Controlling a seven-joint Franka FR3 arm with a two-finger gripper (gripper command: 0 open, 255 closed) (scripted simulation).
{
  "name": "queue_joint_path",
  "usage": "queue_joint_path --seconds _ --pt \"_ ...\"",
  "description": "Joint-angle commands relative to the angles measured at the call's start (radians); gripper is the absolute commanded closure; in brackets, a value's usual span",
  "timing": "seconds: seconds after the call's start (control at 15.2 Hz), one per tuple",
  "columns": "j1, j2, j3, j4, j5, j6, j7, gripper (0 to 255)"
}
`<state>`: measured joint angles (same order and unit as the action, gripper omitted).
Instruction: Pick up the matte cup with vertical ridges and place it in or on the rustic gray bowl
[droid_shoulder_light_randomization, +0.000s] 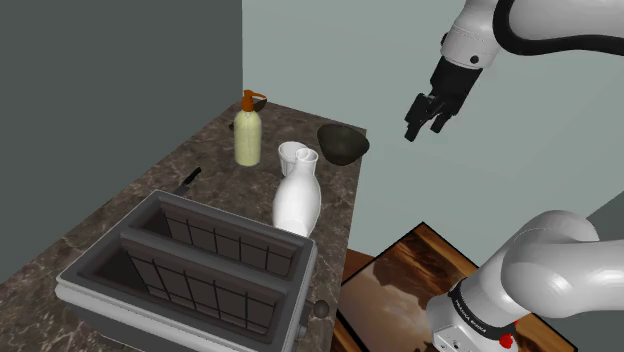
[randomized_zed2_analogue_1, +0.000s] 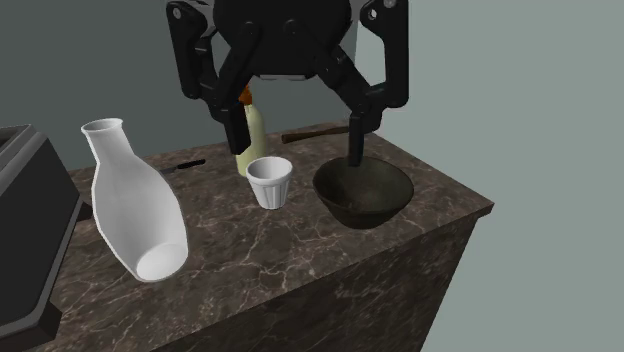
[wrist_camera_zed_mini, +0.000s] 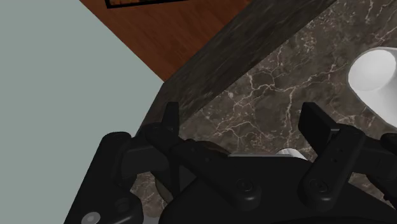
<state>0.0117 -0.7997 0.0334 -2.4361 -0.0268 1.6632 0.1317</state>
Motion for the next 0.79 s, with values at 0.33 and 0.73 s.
queue_joint_path --seconds 0.33,0.73 --pt "0.012 0.178 0.063 0.050 0.019 0.114 0.070 0" --pt "0.017 0.408 0.134 0.155 0.014 0.221 0.156 0"
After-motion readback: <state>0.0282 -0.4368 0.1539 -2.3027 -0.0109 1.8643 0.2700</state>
